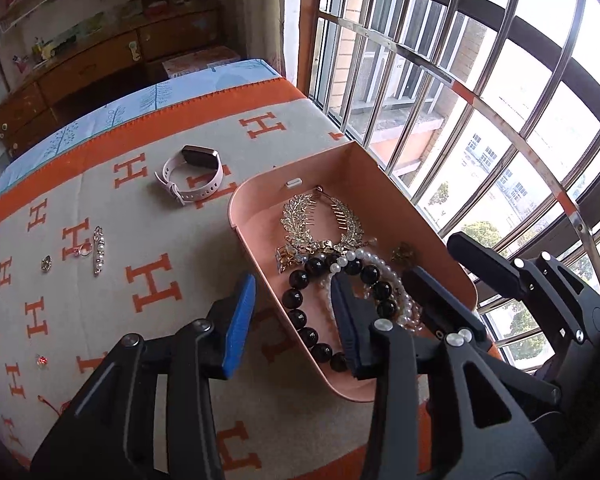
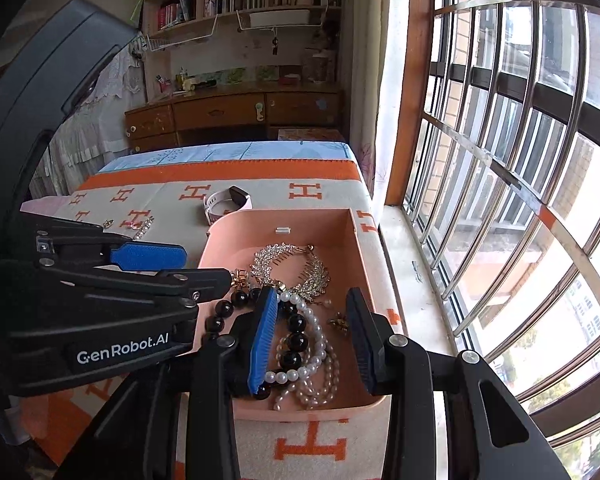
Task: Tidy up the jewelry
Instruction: 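Open the left tool to drop its brooch into the tray while the right tool releases its brooch, then move the left tool to the red string bracelet while the right tool reaches the white smartwatch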
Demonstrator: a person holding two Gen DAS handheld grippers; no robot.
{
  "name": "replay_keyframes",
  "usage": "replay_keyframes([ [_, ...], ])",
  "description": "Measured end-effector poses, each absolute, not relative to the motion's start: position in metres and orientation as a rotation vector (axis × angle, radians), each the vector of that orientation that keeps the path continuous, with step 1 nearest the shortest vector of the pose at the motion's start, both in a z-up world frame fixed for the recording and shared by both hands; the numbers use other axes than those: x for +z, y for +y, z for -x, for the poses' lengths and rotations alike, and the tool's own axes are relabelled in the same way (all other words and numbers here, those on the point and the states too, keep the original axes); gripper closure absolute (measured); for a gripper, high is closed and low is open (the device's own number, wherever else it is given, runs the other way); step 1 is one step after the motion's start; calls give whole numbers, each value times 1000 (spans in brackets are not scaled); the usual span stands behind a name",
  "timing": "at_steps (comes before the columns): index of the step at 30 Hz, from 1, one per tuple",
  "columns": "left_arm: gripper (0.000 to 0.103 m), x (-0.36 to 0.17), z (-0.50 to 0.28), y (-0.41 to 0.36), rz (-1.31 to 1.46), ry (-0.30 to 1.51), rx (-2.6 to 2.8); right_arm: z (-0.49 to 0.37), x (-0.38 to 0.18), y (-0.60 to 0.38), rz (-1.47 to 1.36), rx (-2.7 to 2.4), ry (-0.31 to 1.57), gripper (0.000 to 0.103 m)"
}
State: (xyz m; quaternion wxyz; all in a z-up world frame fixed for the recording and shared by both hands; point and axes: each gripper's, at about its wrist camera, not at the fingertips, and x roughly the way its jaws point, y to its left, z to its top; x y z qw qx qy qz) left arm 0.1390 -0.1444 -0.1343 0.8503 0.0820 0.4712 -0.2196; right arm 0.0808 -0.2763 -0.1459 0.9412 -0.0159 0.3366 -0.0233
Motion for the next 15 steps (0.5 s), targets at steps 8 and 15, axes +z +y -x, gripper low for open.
replay_keyframes([
  [8, 67, -106, -130, -88, -65, 982, -403, -67, -129, -262, 72, -63, 665, 67],
  [15, 67, -62, -111, -17, -78, 887, -353, -59, -101, -249, 58, -16, 651, 67],
])
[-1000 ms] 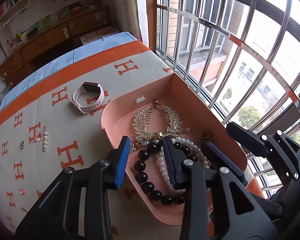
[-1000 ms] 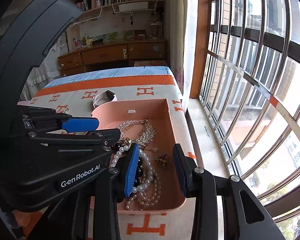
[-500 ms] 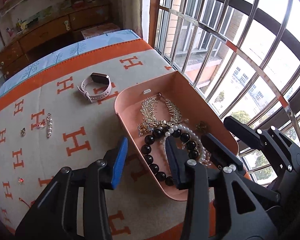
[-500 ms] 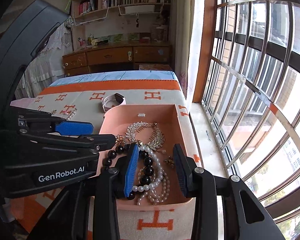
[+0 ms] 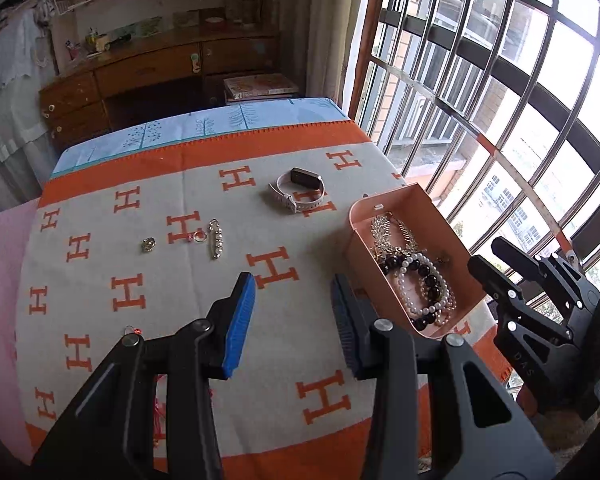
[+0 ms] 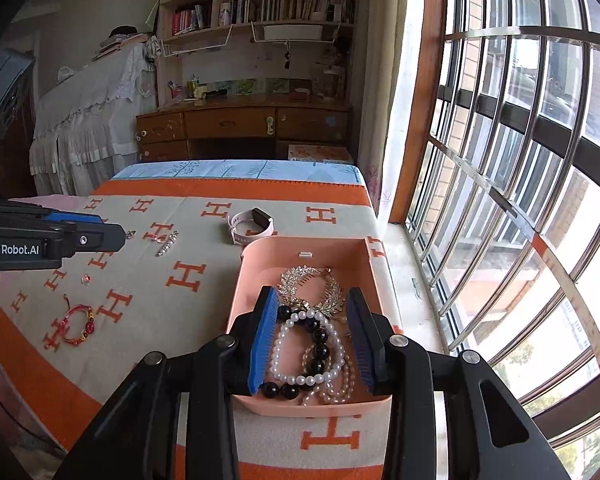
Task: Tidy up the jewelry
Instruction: 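Move the left tool to the red string bracelet while the right tool reaches the white smartwatch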
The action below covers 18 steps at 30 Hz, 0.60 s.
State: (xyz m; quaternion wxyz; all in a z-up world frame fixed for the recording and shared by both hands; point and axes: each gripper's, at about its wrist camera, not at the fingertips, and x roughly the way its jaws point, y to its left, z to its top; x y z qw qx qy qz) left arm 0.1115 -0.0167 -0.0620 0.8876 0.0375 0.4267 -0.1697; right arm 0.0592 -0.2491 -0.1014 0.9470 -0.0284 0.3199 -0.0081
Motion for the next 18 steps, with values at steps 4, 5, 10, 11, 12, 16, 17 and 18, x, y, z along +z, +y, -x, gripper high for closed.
replay_keyframes([
  [4, 67, -41, -100, 24, -106, 845, -327, -73, -83, -241, 4, 54, 685, 66],
  [5, 67, -38, -99, 33, -116, 854, -320, -79, -79, -239, -12, 74, 699, 66],
  [10, 67, -43, -108, 80, -91, 984, -303, -131, -61, -217, -10, 154, 765, 66],
  [11, 67, -46, -110, 86, -110, 990, -281, -143, -59, -210, 6, 154, 779, 66],
  [12, 67, -50, -113, 91, -123, 997, -268, -156, -58, -204, 19, 161, 797, 66],
  [16, 67, -78, -128, 108, -123, 1069, -337, -211, -61, -182, 45, 201, 876, 66],
  [17, 67, -89, -132, 110, -133, 1097, -368, -225, -64, -176, 61, 204, 890, 66],
  [18, 67, -102, -136, 107, -148, 1127, -399, -237, -67, -171, 81, 207, 906, 66],
])
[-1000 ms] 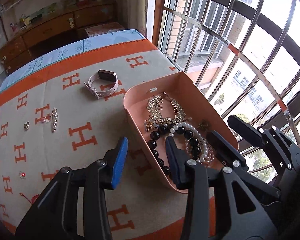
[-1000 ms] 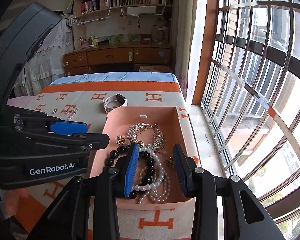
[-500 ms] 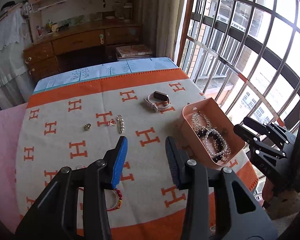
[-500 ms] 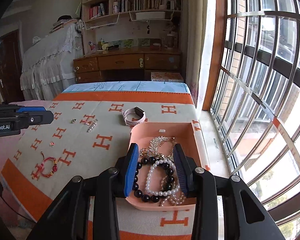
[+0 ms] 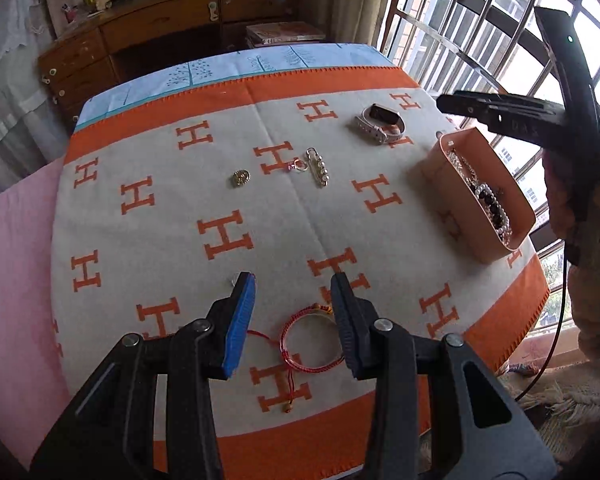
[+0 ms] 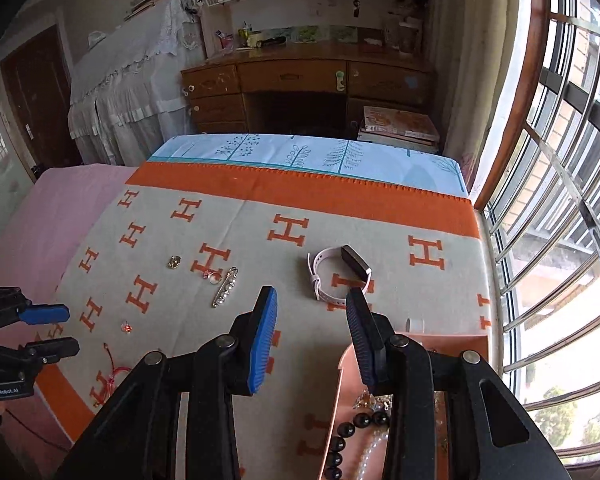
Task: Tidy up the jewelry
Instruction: 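Move the left tool to the red string bracelet while the right tool reaches the white smartwatch, then grasp the red string bracelet with the left tool while the right tool grasps the white smartwatch band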
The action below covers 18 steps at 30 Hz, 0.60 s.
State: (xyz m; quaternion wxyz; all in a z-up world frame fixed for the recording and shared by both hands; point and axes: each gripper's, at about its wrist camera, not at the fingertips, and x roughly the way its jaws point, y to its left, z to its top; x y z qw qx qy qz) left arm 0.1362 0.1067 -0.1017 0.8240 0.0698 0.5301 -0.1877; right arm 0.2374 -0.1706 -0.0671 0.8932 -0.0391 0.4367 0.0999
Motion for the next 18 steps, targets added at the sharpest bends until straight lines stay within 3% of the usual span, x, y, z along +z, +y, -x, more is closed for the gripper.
replay_keyframes([
  [6, 67, -160, -151, 104, -217, 1255, -518, -306, -105, -148, 116, 244, 1058, 66],
  [13, 67, -181, -161, 98, -280, 1293, -605, -346, -169, -148, 129, 220, 1190, 67],
  [18, 67, -187, -156, 87, -378, 1314, -659, -356, -197, -142, 174, 206, 1224, 84],
])
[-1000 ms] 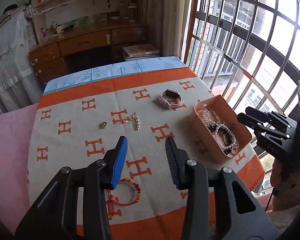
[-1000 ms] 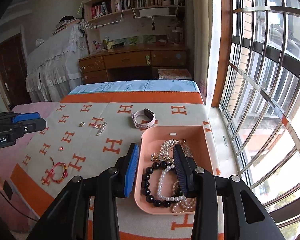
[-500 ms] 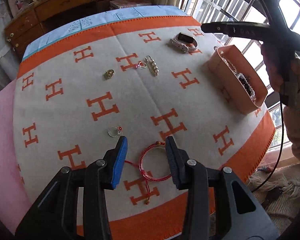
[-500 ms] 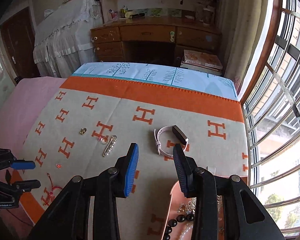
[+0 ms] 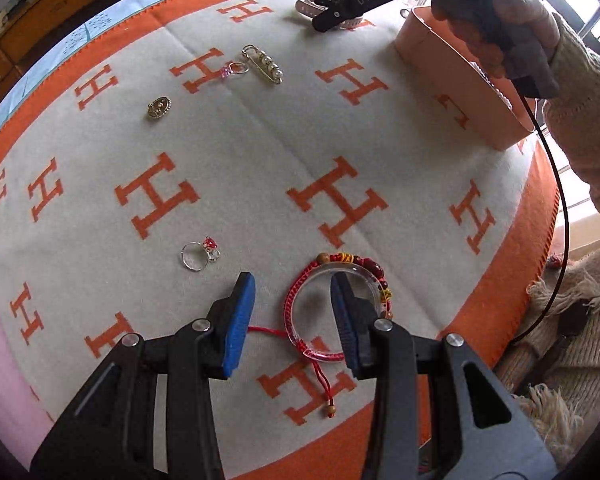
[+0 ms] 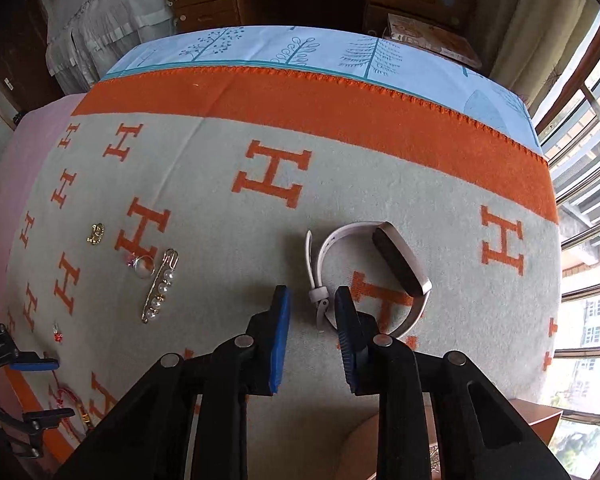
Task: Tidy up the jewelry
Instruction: 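Grasp the red string bracelet with the left tool while the right tool grasps the white smartwatch band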
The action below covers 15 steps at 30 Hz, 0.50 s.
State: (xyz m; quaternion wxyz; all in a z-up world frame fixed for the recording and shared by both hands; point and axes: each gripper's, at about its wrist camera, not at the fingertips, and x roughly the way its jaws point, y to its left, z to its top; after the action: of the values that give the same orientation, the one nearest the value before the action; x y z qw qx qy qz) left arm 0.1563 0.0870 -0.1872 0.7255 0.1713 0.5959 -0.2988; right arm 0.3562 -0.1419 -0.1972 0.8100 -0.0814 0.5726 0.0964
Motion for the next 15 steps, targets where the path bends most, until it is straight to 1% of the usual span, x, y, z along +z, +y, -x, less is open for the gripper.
replay_keyframes([
  [2, 67, -188, -155, 84, -405, 1310, -671, -356, -198, -140, 183, 204, 1220, 89],
  [4, 67, -188, -154, 81, -419, 1309, -684, -355, -198, -139, 178, 202, 1219, 91],
  [6, 72, -188, -154, 78, -436, 1308, -679, -353, -198, -138, 171, 200, 1216, 91],
  [7, 79, -188, -154, 77, -452, 1303, -667, -353, -197, -139, 166, 200, 1215, 91],
  [8, 88, -189, -154, 74, -471, 1298, -648, -352, -196, -140, 159, 199, 1214, 92],
  [10, 96, -189, -156, 74, -473, 1299, -614, -351, -196, -142, 142, 198, 1211, 93],
  [11, 98, -188, -157, 74, -464, 1301, -600, -350, -195, -143, 131, 197, 1209, 93],
  [15, 99, -188, -156, 74, -450, 1297, -541, -345, -188, -145, 101, 203, 1181, 94],
])
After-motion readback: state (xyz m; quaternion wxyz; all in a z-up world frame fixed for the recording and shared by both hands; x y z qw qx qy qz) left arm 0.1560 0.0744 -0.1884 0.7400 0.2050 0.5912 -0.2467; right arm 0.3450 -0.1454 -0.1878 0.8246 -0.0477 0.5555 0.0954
